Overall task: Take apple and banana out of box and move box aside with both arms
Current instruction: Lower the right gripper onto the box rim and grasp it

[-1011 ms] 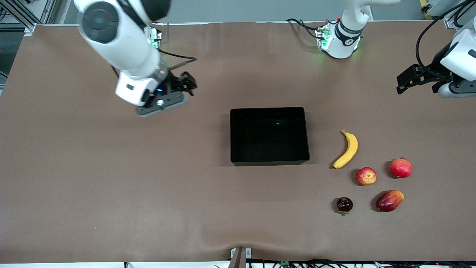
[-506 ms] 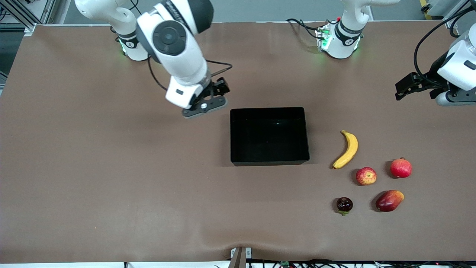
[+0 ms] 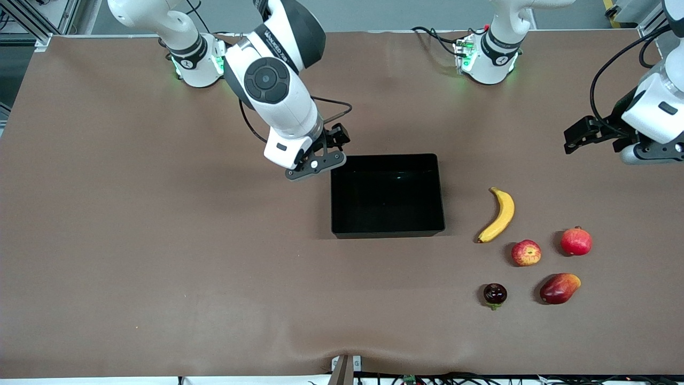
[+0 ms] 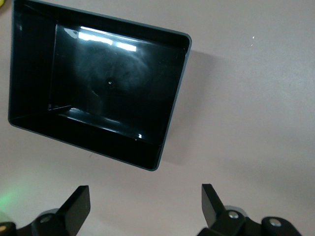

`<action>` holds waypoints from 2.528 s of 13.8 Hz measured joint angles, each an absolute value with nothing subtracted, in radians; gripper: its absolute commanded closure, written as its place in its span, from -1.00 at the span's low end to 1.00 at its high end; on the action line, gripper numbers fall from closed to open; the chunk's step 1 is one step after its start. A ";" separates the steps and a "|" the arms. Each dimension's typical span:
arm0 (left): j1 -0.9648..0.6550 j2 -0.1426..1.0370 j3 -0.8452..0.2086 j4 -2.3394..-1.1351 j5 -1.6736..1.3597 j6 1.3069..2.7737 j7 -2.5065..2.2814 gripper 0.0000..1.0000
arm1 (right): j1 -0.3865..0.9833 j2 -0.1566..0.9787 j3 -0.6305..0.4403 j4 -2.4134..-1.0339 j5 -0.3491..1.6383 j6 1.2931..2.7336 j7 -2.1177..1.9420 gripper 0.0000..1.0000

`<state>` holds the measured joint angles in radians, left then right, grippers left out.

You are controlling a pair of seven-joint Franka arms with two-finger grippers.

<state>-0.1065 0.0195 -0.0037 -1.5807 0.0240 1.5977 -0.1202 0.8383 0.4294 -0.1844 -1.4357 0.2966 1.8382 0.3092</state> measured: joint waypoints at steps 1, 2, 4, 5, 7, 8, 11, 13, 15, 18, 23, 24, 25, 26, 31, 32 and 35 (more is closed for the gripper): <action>-0.106 0.023 -0.004 -1.581 0.024 1.604 -0.120 -1.00 | 0.838 0.438 -0.186 -1.436 0.297 1.838 0.309 -1.00; -0.106 0.024 -0.004 -1.581 0.024 1.607 -0.120 -1.00 | 0.837 0.449 -0.187 -1.436 0.298 1.843 0.309 -1.00; -0.106 0.025 -0.004 -1.581 0.024 1.608 -0.120 -1.00 | 0.838 0.471 -0.188 -1.436 0.309 1.893 0.309 -1.00; -0.107 0.025 -0.004 -1.581 0.024 1.609 -0.120 -1.00 | 0.839 0.481 -0.187 -1.436 0.323 1.922 0.309 -1.00; -0.108 0.025 -0.007 -1.581 0.024 1.610 -0.120 -1.00 | 0.840 0.501 -0.186 -1.436 0.363 1.951 0.309 -1.00; -0.109 0.025 -0.010 -1.581 0.024 1.610 -0.120 -1.00 | 0.840 0.515 -0.186 -1.436 0.375 1.956 0.309 -1.00; -0.113 0.025 -0.017 -1.580 0.024 1.613 -0.120 -1.00 | 0.841 0.553 -0.186 -1.436 0.382 2.023 0.308 -1.00; -0.117 0.025 -0.023 -1.580 0.024 1.620 -0.120 -1.00 | 0.849 0.563 -0.185 -1.436 0.384 2.033 0.308 -1.00; -0.122 0.025 -0.038 -1.580 0.023 1.624 -0.120 -1.00 | 0.855 0.564 -0.185 -1.435 0.384 2.035 0.308 -1.00; -0.128 0.025 -0.050 -1.580 0.023 1.626 -0.120 -1.00 | 0.856 0.564 -0.185 -1.435 0.384 2.067 0.308 -1.00; -0.129 0.026 -0.059 -1.581 0.023 1.627 -0.120 -1.00 | 0.856 0.580 -0.196 -1.439 0.384 2.145 0.308 -1.00; -0.129 0.027 -0.062 -1.581 0.023 1.630 -0.120 -1.00 | 0.850 0.597 -0.201 -1.441 0.384 2.147 0.307 -1.00; -0.129 0.028 -0.063 -1.582 0.023 1.634 -0.120 -1.00 | 0.844 0.614 -0.204 -1.442 0.384 2.149 0.306 -1.00; -0.129 0.029 -0.065 -1.585 0.023 1.638 -0.120 -1.00 | 0.839 0.632 -0.205 -1.443 0.384 2.153 0.305 -1.00; -0.129 0.029 -0.089 -1.608 0.023 1.647 -0.120 -1.00 | 0.827 0.670 -0.205 -1.443 0.384 2.173 0.305 -1.00; -0.128 0.029 -0.089 -1.609 0.023 1.647 -0.120 -1.00 | 0.828 0.670 -0.205 -1.443 0.384 2.174 0.305 -1.00; -0.124 0.029 -0.088 -1.614 0.023 1.647 -0.120 -1.00 | 0.828 0.675 -0.204 -1.446 0.384 2.173 0.305 -1.00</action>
